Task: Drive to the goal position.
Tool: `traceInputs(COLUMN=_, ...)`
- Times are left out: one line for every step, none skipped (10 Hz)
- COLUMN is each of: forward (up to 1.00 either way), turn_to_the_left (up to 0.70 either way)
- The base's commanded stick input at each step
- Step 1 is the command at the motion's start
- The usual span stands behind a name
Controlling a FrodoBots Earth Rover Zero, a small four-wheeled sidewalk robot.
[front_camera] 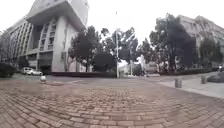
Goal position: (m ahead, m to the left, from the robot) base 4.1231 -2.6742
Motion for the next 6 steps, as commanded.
traceInputs(forward=0.45, turn_to_the_left=0.00)
traceInputs(forward=0.45, turn_to_the_left=0.00)
traceInputs(forward=0.45, turn_to_the_left=0.00)
traceInputs(forward=0.45, turn_to_the_left=0.00)
traceInputs(forward=0.45, turn_to_the_left=0.00)
traceInputs(forward=0.45, turn_to_the_left=0.00)
